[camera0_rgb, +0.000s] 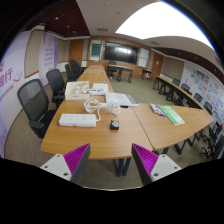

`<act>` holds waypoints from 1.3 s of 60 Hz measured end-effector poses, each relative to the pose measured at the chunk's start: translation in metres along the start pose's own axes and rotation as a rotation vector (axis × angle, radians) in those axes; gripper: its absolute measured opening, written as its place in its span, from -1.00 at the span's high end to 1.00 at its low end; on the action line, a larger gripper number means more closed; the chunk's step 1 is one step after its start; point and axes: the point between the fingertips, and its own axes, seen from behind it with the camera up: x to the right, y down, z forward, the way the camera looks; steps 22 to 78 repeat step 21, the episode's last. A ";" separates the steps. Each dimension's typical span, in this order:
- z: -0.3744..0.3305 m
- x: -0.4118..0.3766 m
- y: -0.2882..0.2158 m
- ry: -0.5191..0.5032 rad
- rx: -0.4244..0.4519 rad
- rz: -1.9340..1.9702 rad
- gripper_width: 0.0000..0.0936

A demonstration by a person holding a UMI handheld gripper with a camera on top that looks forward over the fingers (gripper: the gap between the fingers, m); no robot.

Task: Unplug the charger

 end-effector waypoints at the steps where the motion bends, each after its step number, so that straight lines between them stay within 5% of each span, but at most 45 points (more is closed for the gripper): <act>1: -0.002 0.001 0.000 0.001 0.003 -0.002 -0.82; 78: -0.026 0.011 0.000 0.003 0.022 -0.008 -0.82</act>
